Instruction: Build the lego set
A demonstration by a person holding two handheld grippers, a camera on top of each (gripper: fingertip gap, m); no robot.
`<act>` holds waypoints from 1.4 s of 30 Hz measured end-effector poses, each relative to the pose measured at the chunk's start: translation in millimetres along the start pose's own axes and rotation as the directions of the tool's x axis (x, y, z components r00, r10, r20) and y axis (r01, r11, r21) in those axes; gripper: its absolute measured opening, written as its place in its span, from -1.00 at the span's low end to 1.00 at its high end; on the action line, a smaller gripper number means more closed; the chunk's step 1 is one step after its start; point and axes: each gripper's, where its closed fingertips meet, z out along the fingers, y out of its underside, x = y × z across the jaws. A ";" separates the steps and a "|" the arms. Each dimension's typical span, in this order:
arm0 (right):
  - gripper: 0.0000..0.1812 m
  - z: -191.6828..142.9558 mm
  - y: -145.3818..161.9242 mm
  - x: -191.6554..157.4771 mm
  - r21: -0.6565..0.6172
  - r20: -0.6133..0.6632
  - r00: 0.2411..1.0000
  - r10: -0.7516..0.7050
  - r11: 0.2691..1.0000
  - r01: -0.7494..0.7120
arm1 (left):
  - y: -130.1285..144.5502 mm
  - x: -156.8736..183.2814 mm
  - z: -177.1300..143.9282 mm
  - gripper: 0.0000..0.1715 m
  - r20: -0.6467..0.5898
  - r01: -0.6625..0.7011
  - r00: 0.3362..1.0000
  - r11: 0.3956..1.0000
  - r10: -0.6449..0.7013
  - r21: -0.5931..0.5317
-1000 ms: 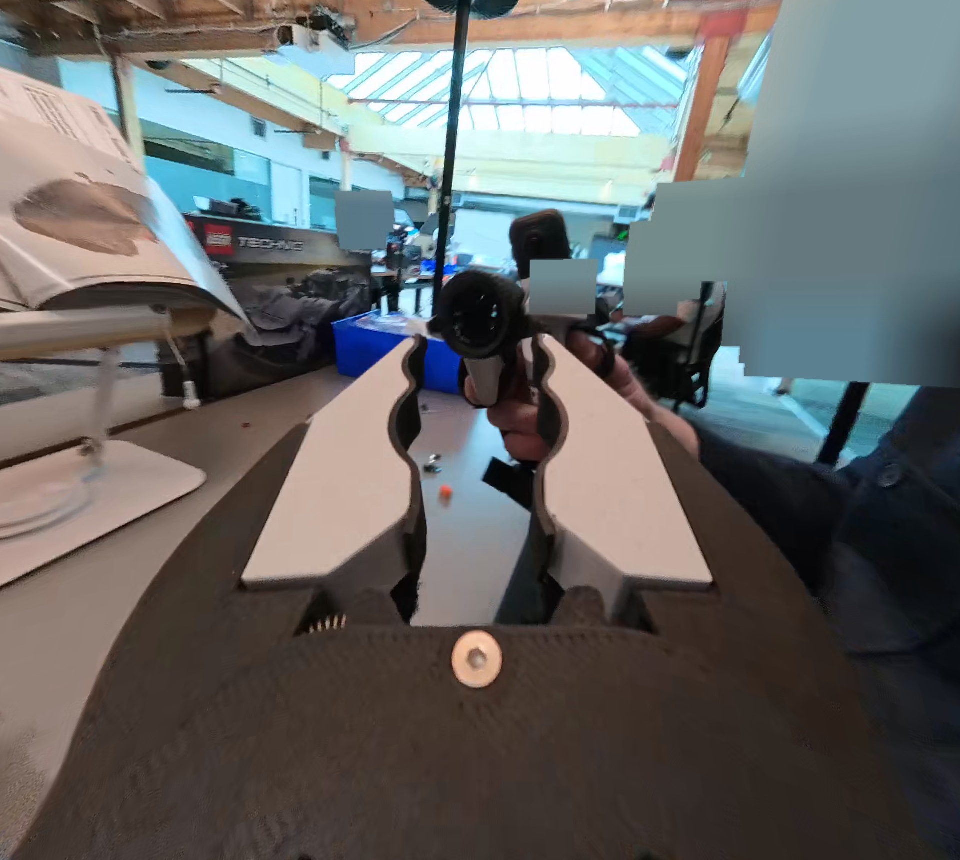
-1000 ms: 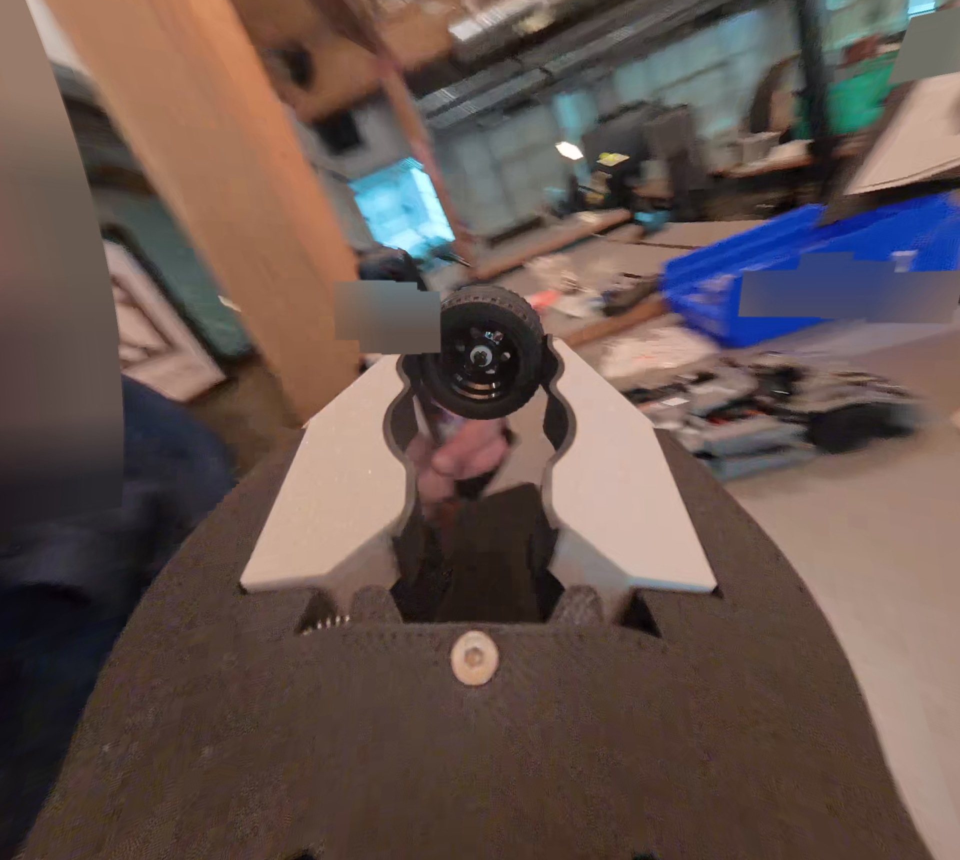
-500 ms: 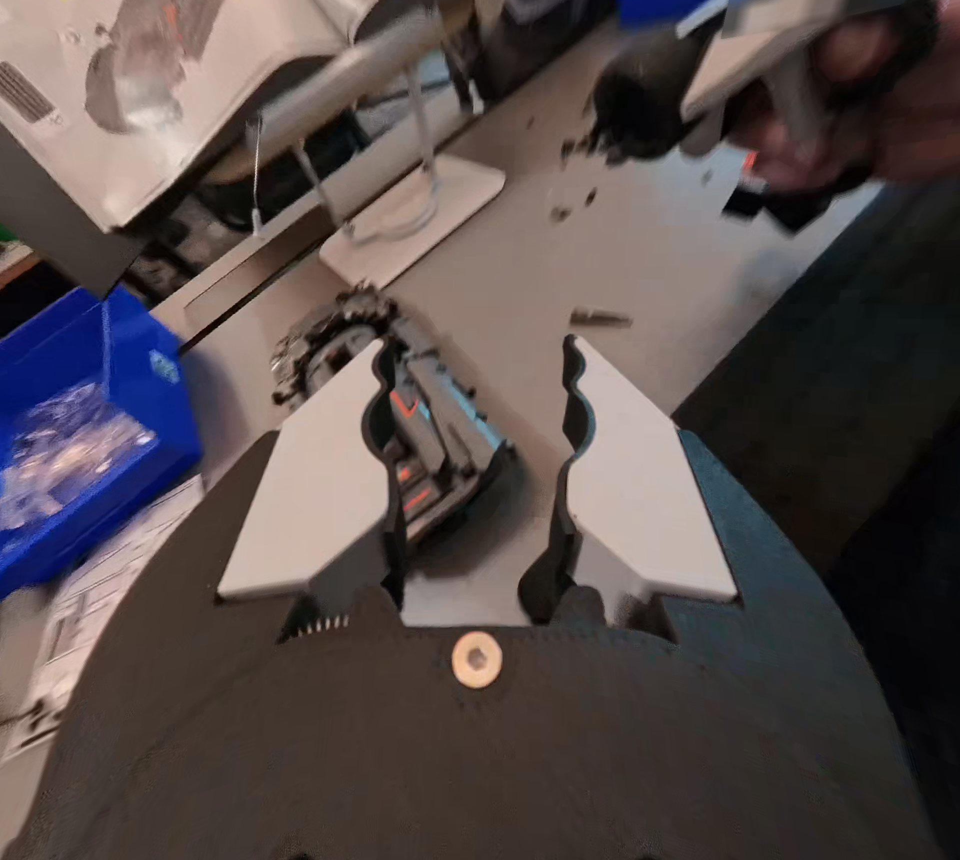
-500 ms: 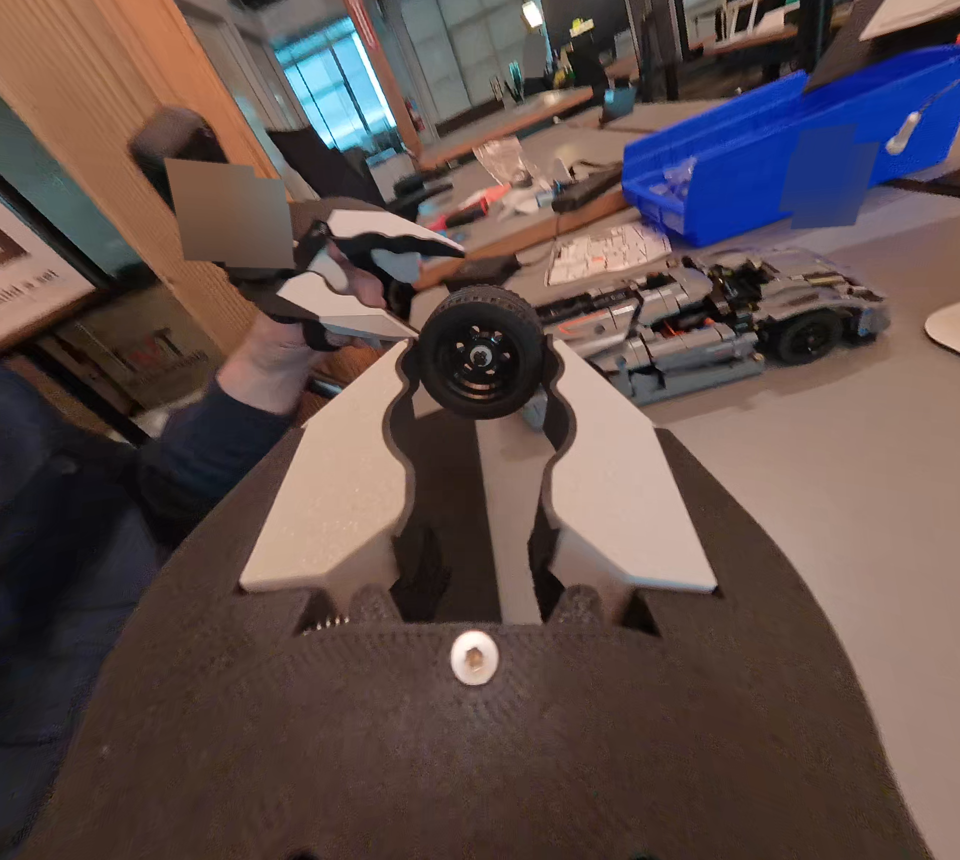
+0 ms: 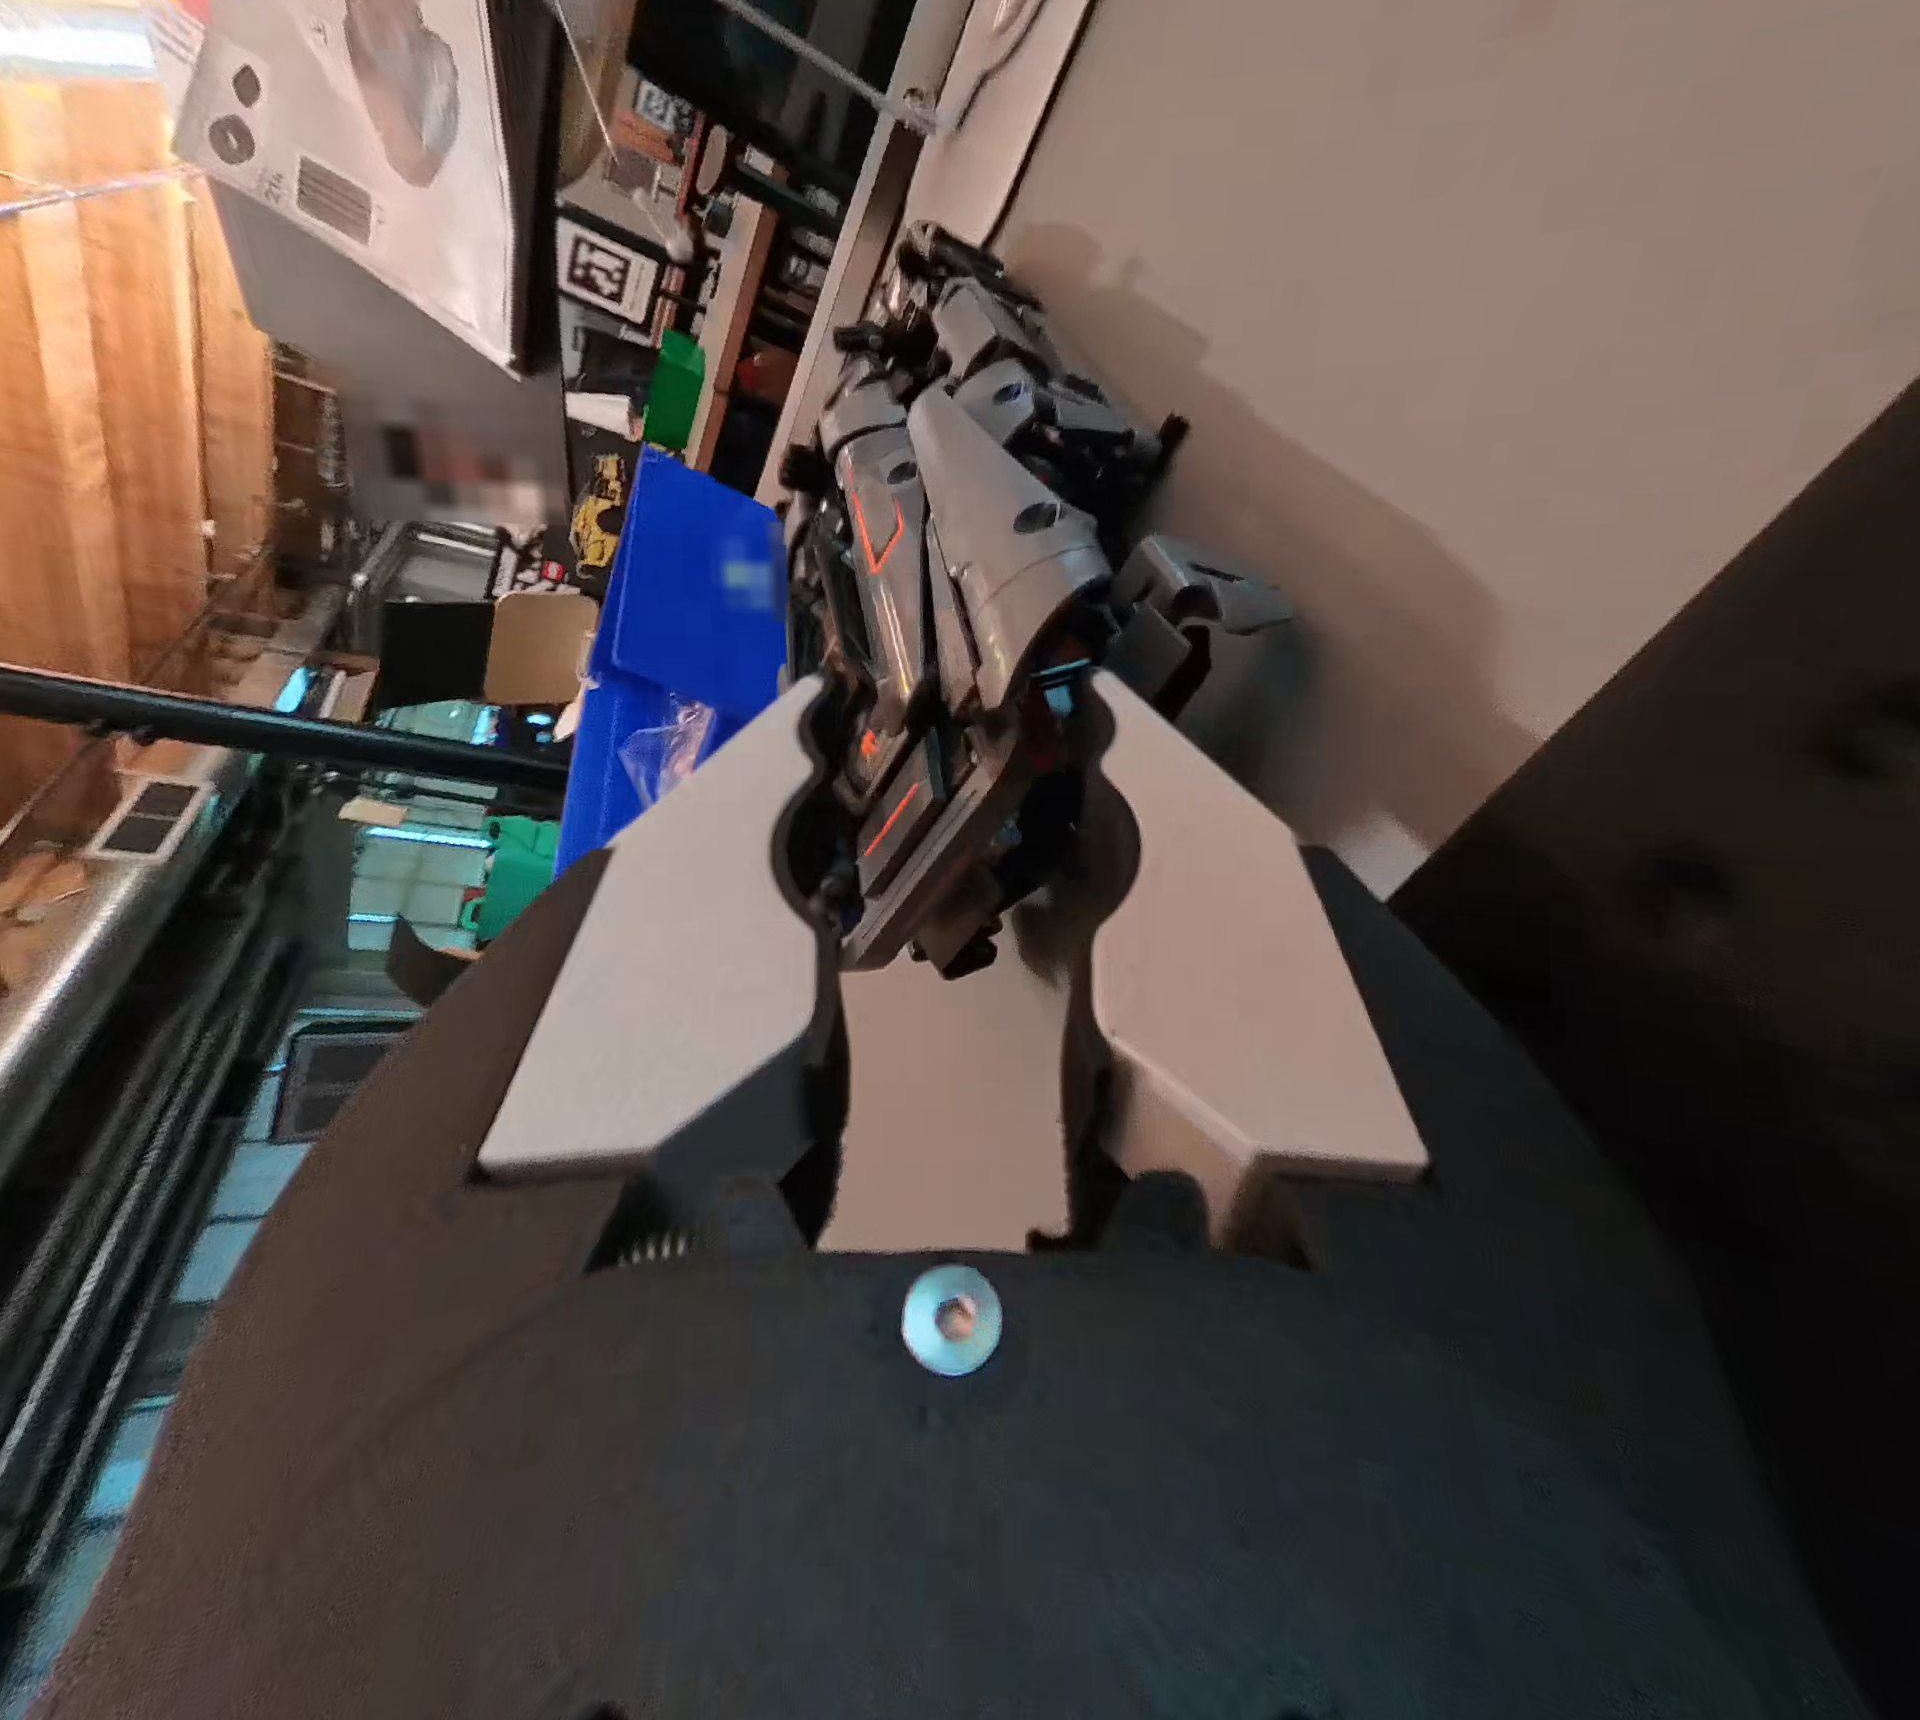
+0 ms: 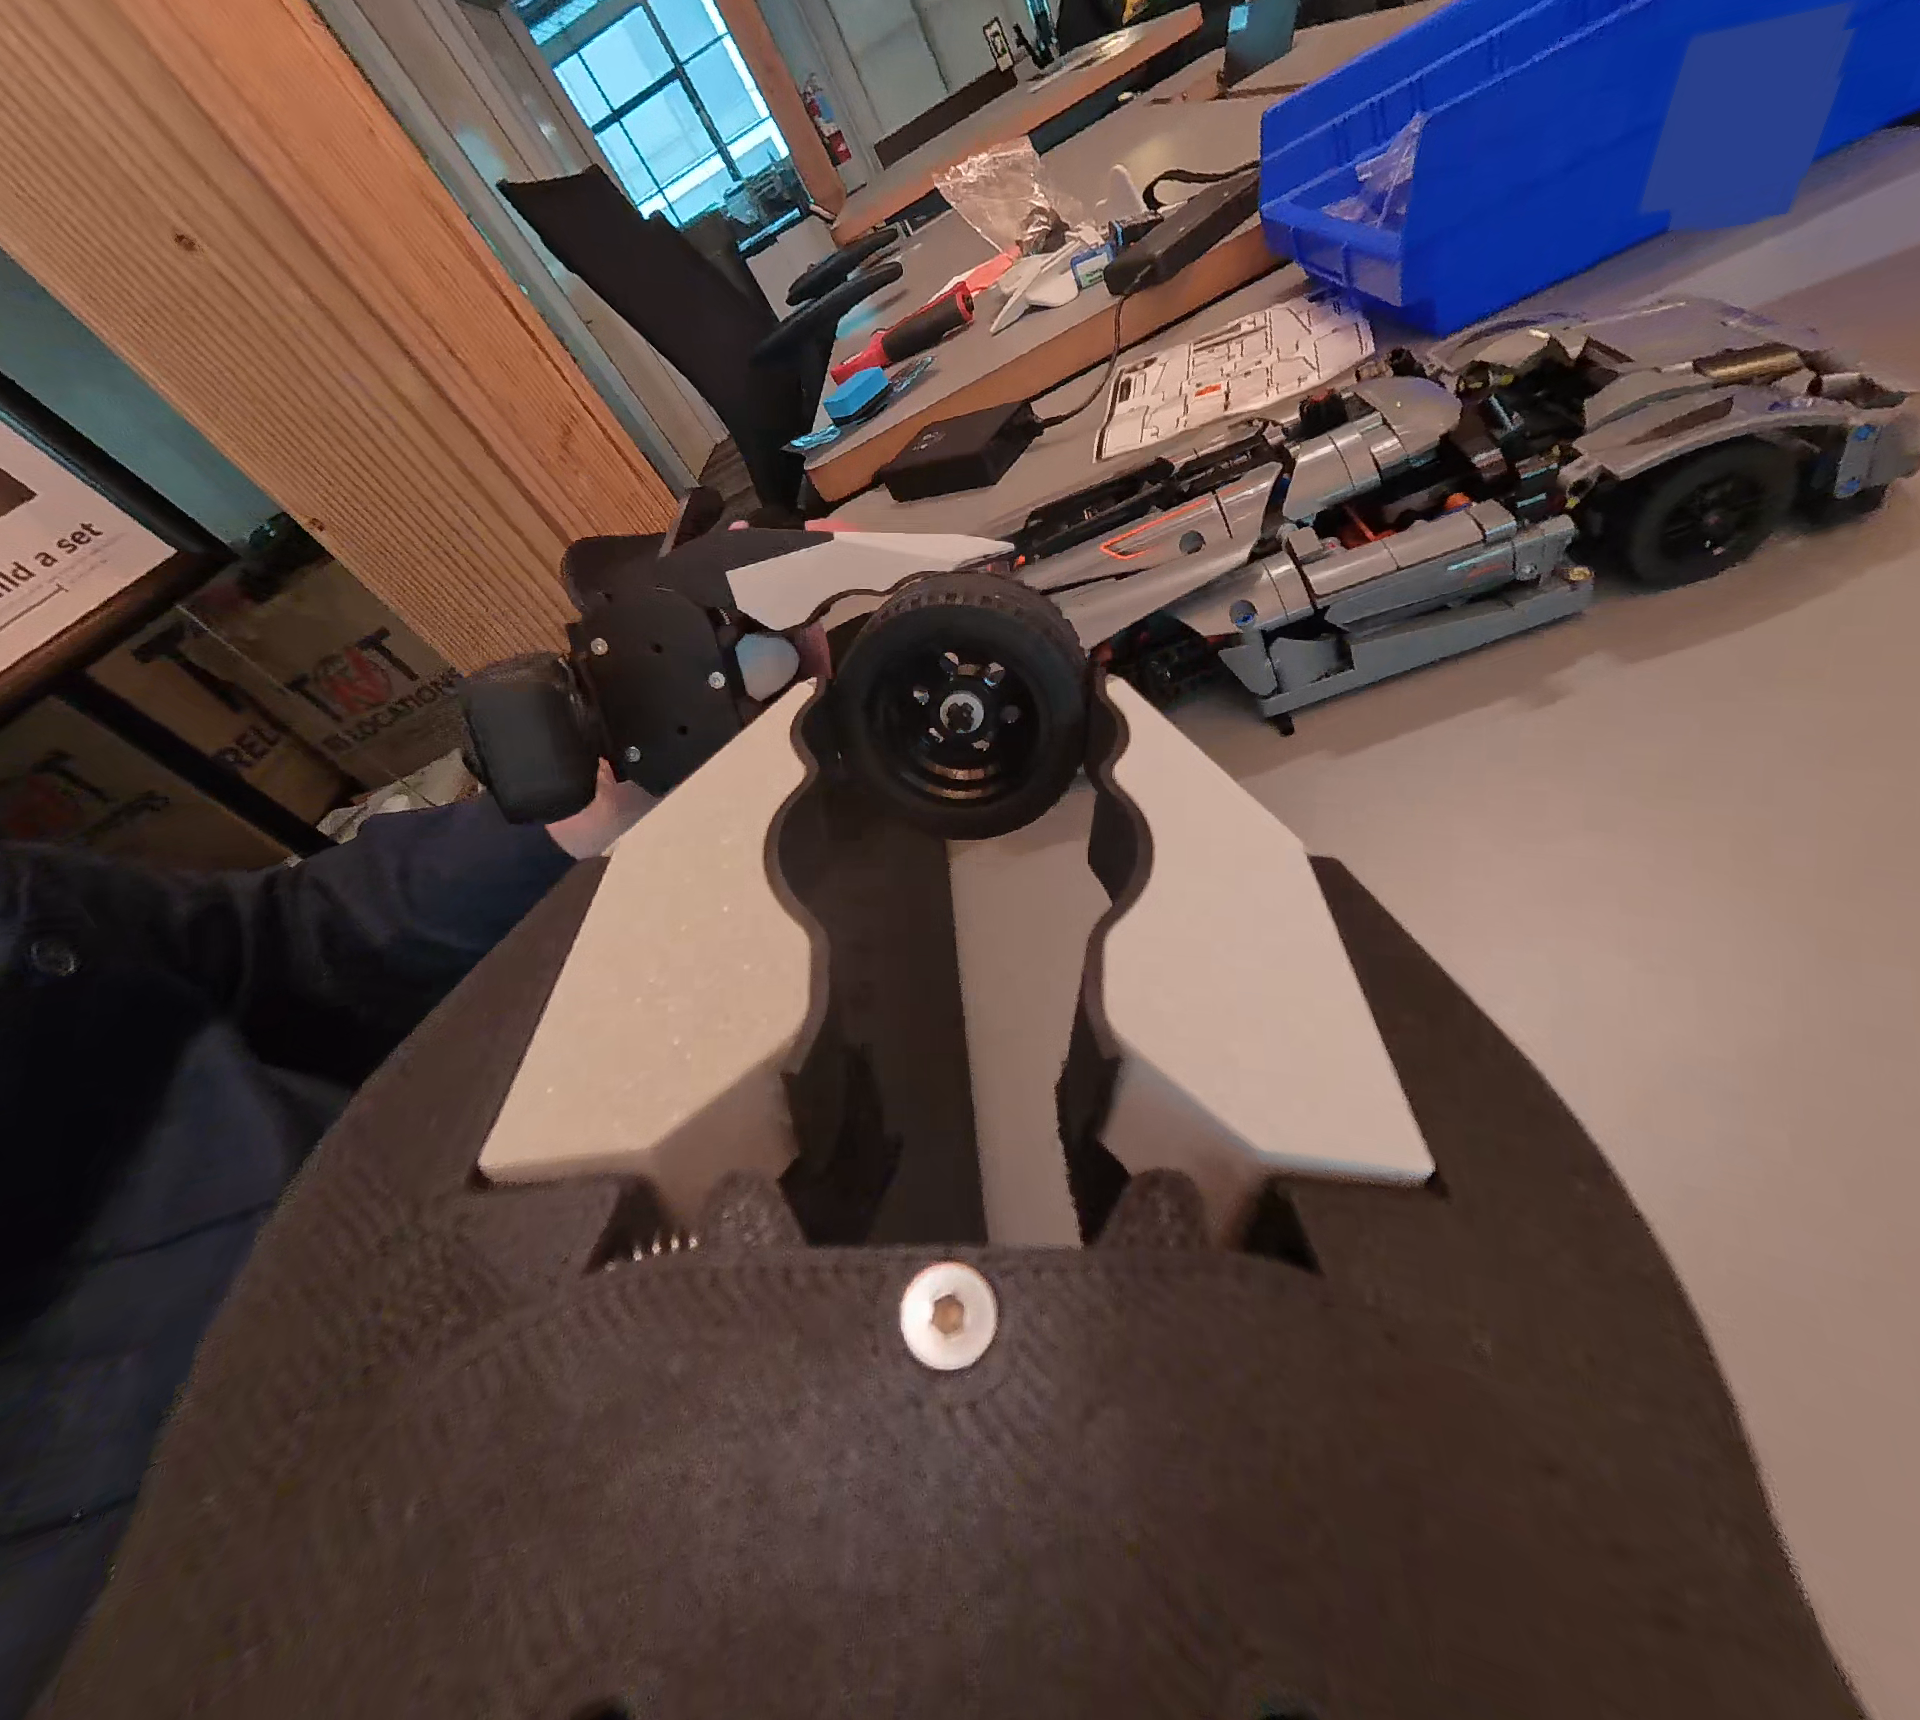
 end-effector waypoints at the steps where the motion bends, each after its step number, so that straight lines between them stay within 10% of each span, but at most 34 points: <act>1: -0.50 0.6 2.3 1.4 -0.008 -0.005 1.000 0.002 1.000 -0.002 | 3.5 -0.1 1.9 -0.59 0.013 -0.017 1.000 1.000 0.017 -0.014; 11: -0.50 12.1 13.0 5.9 -0.064 -0.020 1.000 -0.002 0.998 0.001 | 4.0 -1.2 5.8 -0.67 0.040 0.012 0.999 0.999 -0.014 0.039; 19: -0.49 13.7 12.6 7.2 -0.056 -0.005 1.000 0.018 0.998 -0.018 | 22.5 -3.0 -1.5 -0.22 -0.001 0.058 0.998 0.998 -0.058 0.004; 31: -0.49 16.6 17.4 11.4 -0.065 -0.004 0.999 0.055 0.996 -0.055 | 30.1 -0.8 23.6 -0.09 -0.029 -0.058 0.998 0.998 0.058 0.014; 42: -0.49 20.2 16.3 13.7 -0.069 0.007 0.997 0.076 0.995 -0.076 | 26.2 -2.8 40.1 -0.21 -0.021 -0.077 0.997 0.996 0.078 0.048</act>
